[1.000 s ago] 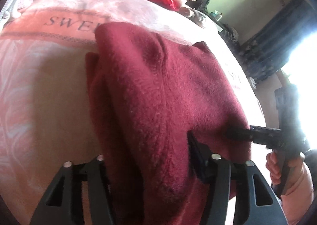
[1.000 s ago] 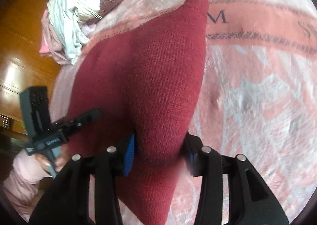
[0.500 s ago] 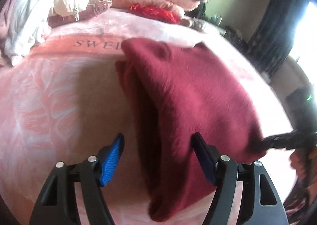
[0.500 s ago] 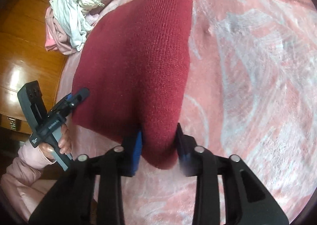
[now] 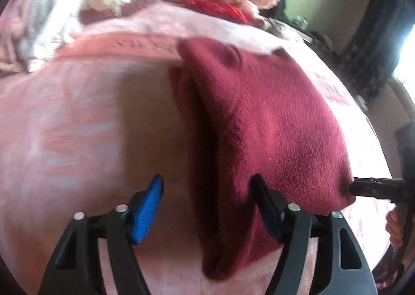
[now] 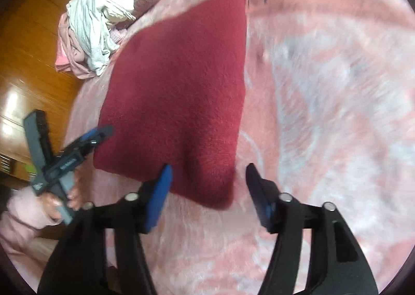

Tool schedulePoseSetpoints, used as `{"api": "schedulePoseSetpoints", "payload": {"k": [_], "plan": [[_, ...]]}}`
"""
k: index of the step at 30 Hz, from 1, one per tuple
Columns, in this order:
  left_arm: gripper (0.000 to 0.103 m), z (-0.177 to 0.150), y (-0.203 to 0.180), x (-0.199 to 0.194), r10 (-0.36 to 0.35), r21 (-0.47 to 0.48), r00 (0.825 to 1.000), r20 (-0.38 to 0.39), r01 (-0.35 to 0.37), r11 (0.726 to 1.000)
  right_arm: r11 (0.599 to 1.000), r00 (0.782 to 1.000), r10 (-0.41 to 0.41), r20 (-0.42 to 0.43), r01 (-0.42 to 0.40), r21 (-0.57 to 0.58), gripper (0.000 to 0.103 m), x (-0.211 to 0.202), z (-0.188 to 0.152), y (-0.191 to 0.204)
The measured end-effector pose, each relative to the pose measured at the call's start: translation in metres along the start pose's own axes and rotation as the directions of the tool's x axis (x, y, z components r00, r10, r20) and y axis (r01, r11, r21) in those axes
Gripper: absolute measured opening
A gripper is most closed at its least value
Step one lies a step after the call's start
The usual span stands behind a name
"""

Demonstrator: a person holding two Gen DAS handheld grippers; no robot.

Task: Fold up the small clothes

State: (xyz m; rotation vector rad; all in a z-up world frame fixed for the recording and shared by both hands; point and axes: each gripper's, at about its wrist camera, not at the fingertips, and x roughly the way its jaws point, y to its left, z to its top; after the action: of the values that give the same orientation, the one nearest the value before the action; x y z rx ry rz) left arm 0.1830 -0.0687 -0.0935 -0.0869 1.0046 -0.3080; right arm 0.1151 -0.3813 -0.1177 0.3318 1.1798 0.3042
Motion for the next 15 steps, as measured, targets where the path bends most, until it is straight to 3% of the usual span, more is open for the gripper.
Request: {"api": "schedulePoseSetpoints", "payload": {"k": [1, 3, 6, 11, 15], "plan": [[0.090, 0.001, 0.000, -0.011, 0.026, -0.017, 1.000, 0.012, -0.026, 1.000, 1.000, 0.999, -0.026, 0.019, 0.026, -0.005, 0.072, -0.007, -0.001, 0.004], [0.093, 0.004, -0.001, -0.029, 0.053, -0.046, 0.999, 0.012, -0.052, 0.998, 0.997, 0.994, -0.078, 0.071, 0.077, 0.010, 0.090, -0.025, -0.006, 0.012], [0.094, 0.007, -0.004, -0.062, 0.078, -0.082, 0.996, 0.034, -0.075, 0.994, 0.992, 0.988, -0.127, 0.085, 0.126, 0.014, 0.091, -0.046, -0.013, 0.028], [0.097, 0.004, -0.024, -0.112, 0.131, -0.038, 0.990, 0.055, -0.129, 0.991, 0.966, 0.965, -0.238, 0.113, 0.247, -0.072, 0.091, -0.077, -0.035, 0.063], [0.099, -0.006, -0.040, -0.146, 0.177, -0.006, 0.981, 0.081, -0.177, 0.984, 0.961, 0.957, -0.248, 0.151, 0.262, -0.086, 0.091, -0.097, -0.043, 0.084]]}}
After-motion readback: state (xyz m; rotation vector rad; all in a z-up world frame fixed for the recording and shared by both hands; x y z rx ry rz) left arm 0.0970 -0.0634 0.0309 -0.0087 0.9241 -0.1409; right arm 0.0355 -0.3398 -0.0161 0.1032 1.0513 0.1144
